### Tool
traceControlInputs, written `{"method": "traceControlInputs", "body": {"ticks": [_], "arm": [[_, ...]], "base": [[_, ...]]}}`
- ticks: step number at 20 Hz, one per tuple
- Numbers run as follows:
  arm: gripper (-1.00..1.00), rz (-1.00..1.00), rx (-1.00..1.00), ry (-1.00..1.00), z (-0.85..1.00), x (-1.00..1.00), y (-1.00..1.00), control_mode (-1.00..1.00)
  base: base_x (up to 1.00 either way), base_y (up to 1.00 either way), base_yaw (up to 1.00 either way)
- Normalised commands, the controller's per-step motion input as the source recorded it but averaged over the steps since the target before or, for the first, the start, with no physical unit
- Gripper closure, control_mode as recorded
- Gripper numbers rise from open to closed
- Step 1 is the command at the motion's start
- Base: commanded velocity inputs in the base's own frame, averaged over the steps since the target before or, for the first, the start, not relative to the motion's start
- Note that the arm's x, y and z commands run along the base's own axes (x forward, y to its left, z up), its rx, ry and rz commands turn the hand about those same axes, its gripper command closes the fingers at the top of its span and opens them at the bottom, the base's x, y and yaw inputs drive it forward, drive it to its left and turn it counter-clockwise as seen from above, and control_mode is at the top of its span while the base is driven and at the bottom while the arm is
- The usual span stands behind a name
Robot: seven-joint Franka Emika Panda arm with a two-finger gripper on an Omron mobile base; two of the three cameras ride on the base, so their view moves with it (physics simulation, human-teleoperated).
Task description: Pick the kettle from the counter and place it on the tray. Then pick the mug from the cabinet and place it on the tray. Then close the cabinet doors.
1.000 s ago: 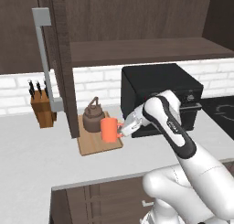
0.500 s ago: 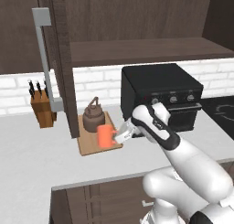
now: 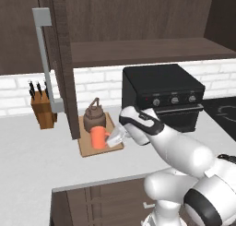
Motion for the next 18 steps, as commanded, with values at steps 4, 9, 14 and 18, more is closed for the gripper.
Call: {"method": "traceControlInputs", "body": {"ticks": [4, 9, 14, 18], "arm": [[1.00, 0.00, 0.00, -0.09, -0.27, 0.30, 0.16, -1.00], [1.00, 0.00, 0.00, 0.00, -0.15, 0.18, 0.02, -1.00], [1.00, 0.00, 0.00, 0.00, -0.15, 0.19, 0.00, -1.00], [1.00, 0.00, 0.00, 0.00, -0.23, 0.31, 0.00, -1.00]], "base": [[0.00, 0.00, 0.00], [0.00, 0.00, 0.00], [0.00, 0.00, 0.00], [0.00, 0.00, 0.00]]}}
